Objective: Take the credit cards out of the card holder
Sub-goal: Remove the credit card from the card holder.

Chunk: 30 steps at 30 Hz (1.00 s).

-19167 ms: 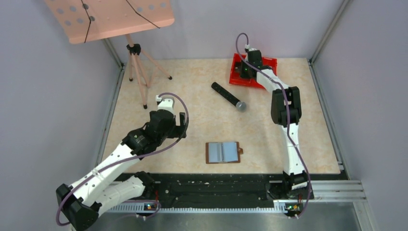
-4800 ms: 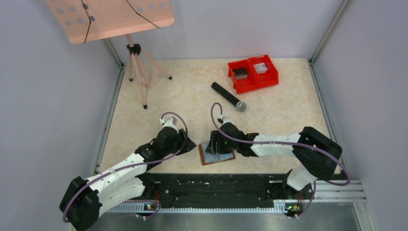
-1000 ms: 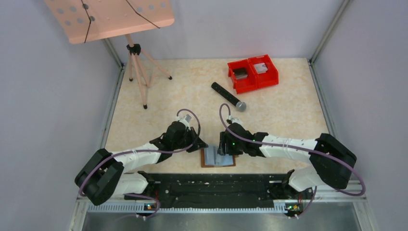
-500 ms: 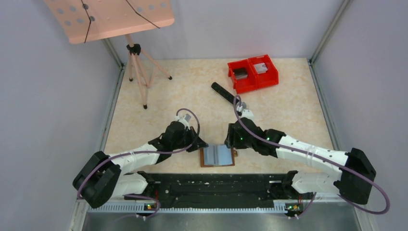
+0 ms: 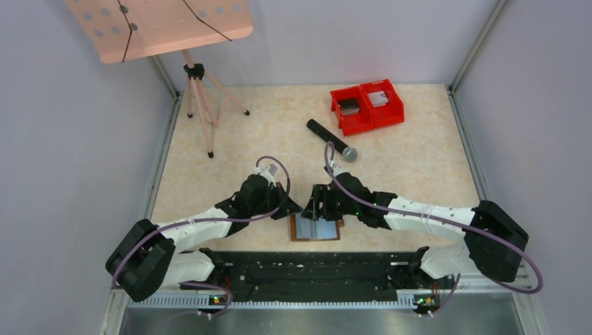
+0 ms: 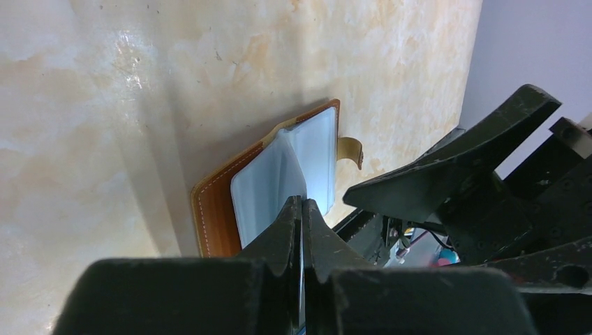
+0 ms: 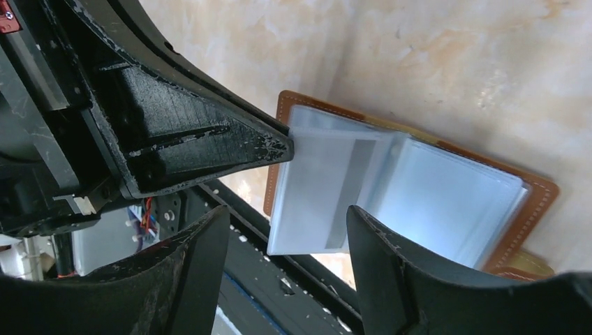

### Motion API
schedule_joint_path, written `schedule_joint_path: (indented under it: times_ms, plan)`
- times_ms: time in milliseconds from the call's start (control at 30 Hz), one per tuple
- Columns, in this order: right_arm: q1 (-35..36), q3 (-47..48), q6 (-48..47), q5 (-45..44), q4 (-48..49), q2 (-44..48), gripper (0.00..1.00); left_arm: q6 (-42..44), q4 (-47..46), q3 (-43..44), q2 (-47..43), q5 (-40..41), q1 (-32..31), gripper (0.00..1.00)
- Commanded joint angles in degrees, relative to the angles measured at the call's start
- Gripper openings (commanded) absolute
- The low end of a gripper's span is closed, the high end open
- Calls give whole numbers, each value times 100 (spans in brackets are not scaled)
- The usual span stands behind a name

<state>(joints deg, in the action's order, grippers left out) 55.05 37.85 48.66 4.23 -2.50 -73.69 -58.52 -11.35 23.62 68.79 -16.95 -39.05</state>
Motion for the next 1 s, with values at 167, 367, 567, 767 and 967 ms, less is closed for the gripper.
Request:
schedule_joint_path:
  times_ms: [167,367,567,767,967]
  plan:
    - [77,-62,109,367,514,-485,60,-71,-104,257,34,-64,-7,0]
    - [85,-67,94,342,482,-660,51,-61,-88,284,49,-54,-6,0]
    - [85,-118,54,183,372,-669,44,-80,-87,262,64,-38,-11,2]
    - [85,-120,52,-40,67,-696,42,-89,-86,224,38,-7,-6,6]
    - [85,-141,69,-254,-194,-554,41,-115,-84,180,38,7,-6,12]
